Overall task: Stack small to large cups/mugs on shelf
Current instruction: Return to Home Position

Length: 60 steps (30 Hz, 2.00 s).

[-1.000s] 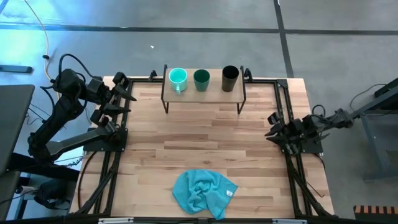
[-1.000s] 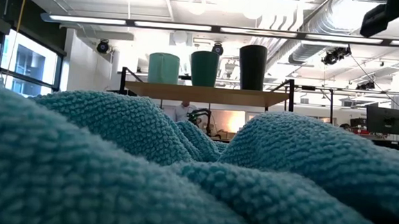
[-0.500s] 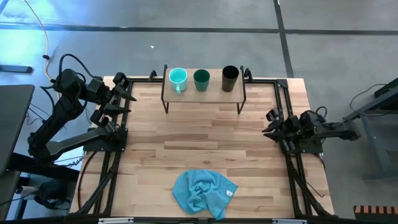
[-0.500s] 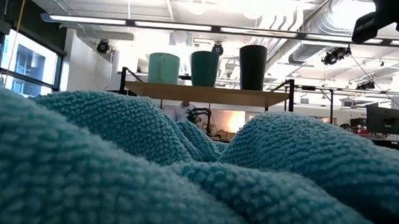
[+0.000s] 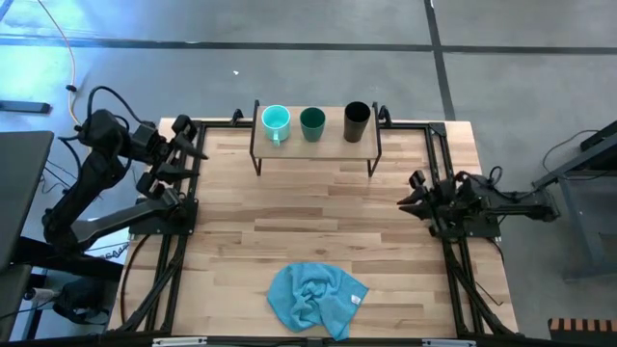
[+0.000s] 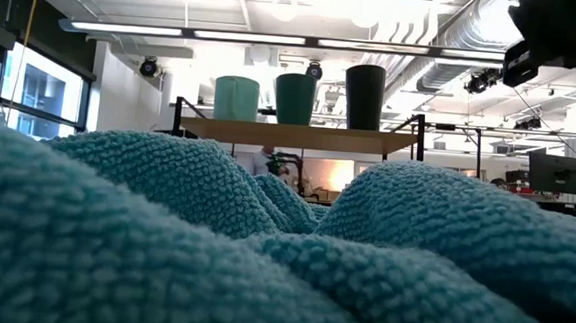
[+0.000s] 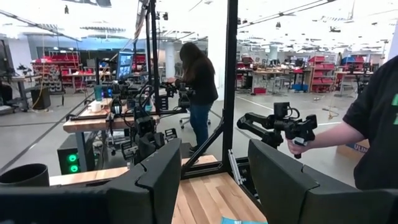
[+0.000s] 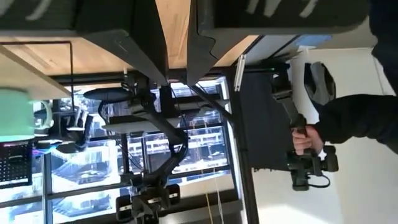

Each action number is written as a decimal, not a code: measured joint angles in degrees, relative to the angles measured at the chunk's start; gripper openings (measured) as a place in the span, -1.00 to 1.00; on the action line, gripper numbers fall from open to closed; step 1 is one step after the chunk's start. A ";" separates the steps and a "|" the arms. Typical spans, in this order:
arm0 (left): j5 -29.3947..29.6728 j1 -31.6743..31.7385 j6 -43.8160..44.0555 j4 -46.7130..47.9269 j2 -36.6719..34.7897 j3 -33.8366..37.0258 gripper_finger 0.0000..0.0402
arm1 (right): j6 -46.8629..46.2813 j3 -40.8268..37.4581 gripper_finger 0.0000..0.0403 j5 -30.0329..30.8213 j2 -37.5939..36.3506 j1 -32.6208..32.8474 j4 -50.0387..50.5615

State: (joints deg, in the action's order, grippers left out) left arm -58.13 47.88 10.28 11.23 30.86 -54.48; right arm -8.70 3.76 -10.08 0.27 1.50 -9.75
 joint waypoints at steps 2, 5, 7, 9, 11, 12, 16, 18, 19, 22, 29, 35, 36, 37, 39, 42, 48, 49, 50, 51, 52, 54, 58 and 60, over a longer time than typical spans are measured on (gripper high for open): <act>-0.02 0.00 -0.55 0.80 -0.78 0.00 -0.13 | 0.03 -0.02 -0.75 0.01 0.00 0.02 0.87; 0.10 0.00 -1.54 3.13 -2.15 0.00 -0.13 | -0.35 -0.02 -0.75 1.16 0.00 0.02 3.29; 0.65 0.00 -1.90 4.31 -3.20 0.00 -0.13 | -0.74 -0.02 -0.75 3.47 0.00 0.02 5.11; 0.68 0.00 -2.42 5.41 -4.23 0.00 -0.13 | -0.64 -0.02 -0.75 4.84 0.00 0.02 6.27; 0.70 0.00 -2.67 6.50 -5.43 0.00 -0.13 | -0.26 -0.02 -0.75 5.60 0.00 0.02 6.67; 0.68 0.00 -3.07 7.19 -6.01 -0.02 -0.13 | -0.01 -0.02 -0.75 6.08 0.00 0.02 6.81; 0.74 0.07 -5.50 11.10 -8.63 -0.02 -0.13 | 1.16 -0.02 -0.75 8.50 0.00 0.02 6.98; 1.78 0.09 -5.59 12.33 -9.92 -0.02 -0.13 | 1.24 -0.02 -0.75 10.59 0.00 0.02 7.06; 2.75 0.11 -5.56 12.85 -10.52 -0.02 -0.13 | 1.35 -0.01 -0.75 11.59 0.00 0.02 7.24; 3.67 0.11 -5.52 13.41 -11.87 0.08 -0.13 | 2.33 -0.02 -0.75 12.90 0.00 0.02 7.38; 3.64 0.11 -4.11 13.39 -14.74 1.24 -0.13 | 2.18 0.01 -0.75 13.94 0.02 0.02 11.00; 3.63 0.11 -3.80 13.41 -15.28 1.36 -0.13 | 2.51 0.01 -0.75 14.08 0.00 0.02 11.44; 3.63 0.11 -3.80 13.43 -15.28 1.37 -0.13 | 2.27 0.01 -0.75 14.09 0.00 0.02 11.97; 3.63 0.11 -3.80 13.54 -15.28 1.36 -0.13 | 2.16 0.01 -0.75 14.13 0.00 0.02 12.47; 3.63 0.11 -3.81 15.01 -15.28 1.37 -0.13 | 1.92 0.01 -0.75 14.16 0.02 0.02 12.53; 5.16 0.11 -3.66 19.10 -15.29 1.42 -0.13 | 1.65 0.01 -0.75 14.59 0.00 0.02 12.56; 12.92 0.11 -1.96 20.28 -15.44 1.44 -0.13 | 1.65 0.01 -0.75 16.60 0.00 0.04 12.49; 14.70 0.10 -1.86 19.98 -15.45 1.64 -0.13 | 1.65 0.01 -0.75 17.07 0.00 0.04 12.25; 16.29 0.11 -1.75 19.63 -15.65 2.03 -0.13 | 1.66 0.01 -0.75 17.09 0.00 0.04 11.87; 18.07 0.10 -1.58 19.43 -15.95 2.68 -0.13 | 1.74 0.01 -0.75 17.10 0.00 0.04 11.63; 19.95 0.11 -1.43 18.87 -16.44 3.51 -0.13 | 1.87 0.01 -0.75 17.10 0.00 0.04 11.55; 23.18 0.11 -0.85 16.27 -17.95 6.04 -0.13 | 1.87 0.01 -0.75 17.08 0.00 0.04 11.63; 24.66 0.09 2.85 7.55 -21.43 13.91 -0.13 | 2.09 0.01 -0.75 17.08 0.00 0.04 11.64; 27.73 0.09 5.67 4.08 -23.00 17.59 -0.13 | 2.08 0.01 -0.75 17.29 0.00 0.04 11.66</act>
State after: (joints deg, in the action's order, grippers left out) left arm -30.40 47.97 15.95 15.32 7.86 -36.89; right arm -6.62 3.77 7.21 0.27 1.54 1.91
